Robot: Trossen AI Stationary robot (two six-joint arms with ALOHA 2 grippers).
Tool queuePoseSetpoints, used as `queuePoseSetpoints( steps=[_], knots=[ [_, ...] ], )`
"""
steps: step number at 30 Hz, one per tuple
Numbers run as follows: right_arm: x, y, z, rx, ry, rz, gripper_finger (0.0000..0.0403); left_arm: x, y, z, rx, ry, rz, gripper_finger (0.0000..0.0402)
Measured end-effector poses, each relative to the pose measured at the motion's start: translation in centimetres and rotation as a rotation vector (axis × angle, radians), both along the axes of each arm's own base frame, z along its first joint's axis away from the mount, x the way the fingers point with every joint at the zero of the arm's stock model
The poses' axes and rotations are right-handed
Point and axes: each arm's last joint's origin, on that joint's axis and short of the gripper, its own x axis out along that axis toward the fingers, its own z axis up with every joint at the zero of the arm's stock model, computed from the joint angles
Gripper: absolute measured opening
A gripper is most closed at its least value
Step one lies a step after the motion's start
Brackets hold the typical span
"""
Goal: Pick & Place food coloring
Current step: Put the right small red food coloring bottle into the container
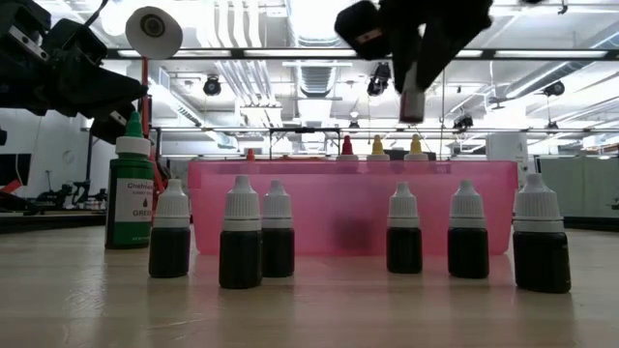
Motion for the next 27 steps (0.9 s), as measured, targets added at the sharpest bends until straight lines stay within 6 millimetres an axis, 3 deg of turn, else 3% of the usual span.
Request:
queuePoseSetpoints(
  steps=[13,27],
  knots=[
    [1.9,-1.1,-3.1,-0.105,0.012,0.267,0.0059,0.0,0.0,0.0,0.0,-0.001,0.0,0.0],
    [4.1,-2.2,-6.2,-0.115,0.062,0.265,0.0059,0.0,0.0,0.0,0.0,-0.001,0.0,0.0]
  ],
)
